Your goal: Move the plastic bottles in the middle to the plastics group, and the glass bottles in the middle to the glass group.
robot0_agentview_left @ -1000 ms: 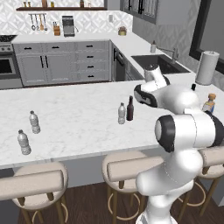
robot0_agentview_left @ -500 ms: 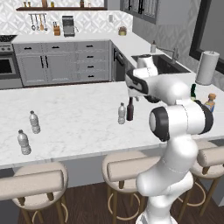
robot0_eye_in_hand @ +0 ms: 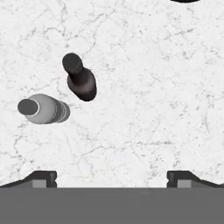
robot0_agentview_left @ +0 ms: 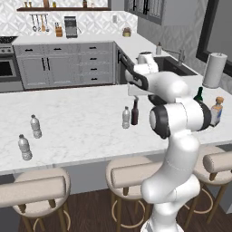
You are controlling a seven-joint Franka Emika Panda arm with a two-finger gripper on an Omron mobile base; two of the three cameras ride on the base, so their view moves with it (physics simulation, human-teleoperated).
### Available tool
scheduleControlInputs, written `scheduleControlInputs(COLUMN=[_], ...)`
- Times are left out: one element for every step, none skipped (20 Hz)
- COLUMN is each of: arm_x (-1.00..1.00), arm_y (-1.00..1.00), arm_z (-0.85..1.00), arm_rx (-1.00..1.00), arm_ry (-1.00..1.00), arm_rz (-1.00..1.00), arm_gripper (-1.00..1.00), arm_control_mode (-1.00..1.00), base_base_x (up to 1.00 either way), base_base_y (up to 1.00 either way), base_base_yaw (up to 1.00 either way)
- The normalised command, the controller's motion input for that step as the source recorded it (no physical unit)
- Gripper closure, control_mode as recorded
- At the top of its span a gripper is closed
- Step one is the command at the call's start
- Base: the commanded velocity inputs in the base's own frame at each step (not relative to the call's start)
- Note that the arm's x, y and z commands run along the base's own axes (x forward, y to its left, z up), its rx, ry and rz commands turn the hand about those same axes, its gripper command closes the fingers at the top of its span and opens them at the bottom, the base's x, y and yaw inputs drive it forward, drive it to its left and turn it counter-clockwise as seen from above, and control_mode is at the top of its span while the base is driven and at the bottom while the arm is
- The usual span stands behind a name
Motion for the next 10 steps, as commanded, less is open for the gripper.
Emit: scheduleControlInputs(arm_x=[0.23, 0.19, 0.17, 0.16, 0.14, 0.11, 0.11, 0.14, 0.16, 0.17], arm_y=[0.37, 0.41, 0.38, 0.29, 0.19, 0.10, 0.01, 0.05, 0.04, 0.02], arm_z=[-0.01, -0.07, -0.09, -0.10, -0.10, -0.13, -0.13, -0.16, -0.13, -0.12], arm_rx=[0.00, 0.00, 0.00, 0.00, 0.00, 0.00, 0.00, 0.00, 0.00, 0.00], arm_ry=[0.05, 0.02, 0.00, 0.00, 0.00, 0.00, 0.00, 0.00, 0.00, 0.00], arm_rz=[0.00, 0.00, 0.00, 0.00, 0.00, 0.00, 0.00, 0.00, 0.00, 0.00], arm_gripper=[-1.00, -1.00, -1.00, -1.00, -1.00, -1.00, -1.00, -1.00, -1.00, -1.00], arm_control_mode=[-1.00, -1.00, -1.00, -1.00, -1.00, -1.00, -1.00, -1.00, -1.00, -1.00], base_base_x=[0.00, 0.00, 0.00, 0.00, 0.00, 0.00, 0.00, 0.00, 0.00, 0.00], base_base_y=[0.00, 0.00, 0.00, 0.00, 0.00, 0.00, 0.00, 0.00, 0.00, 0.00], base_base_yaw=[0.00, 0.00, 0.00, 0.00, 0.00, 0.00, 0.00, 0.00, 0.00, 0.00])
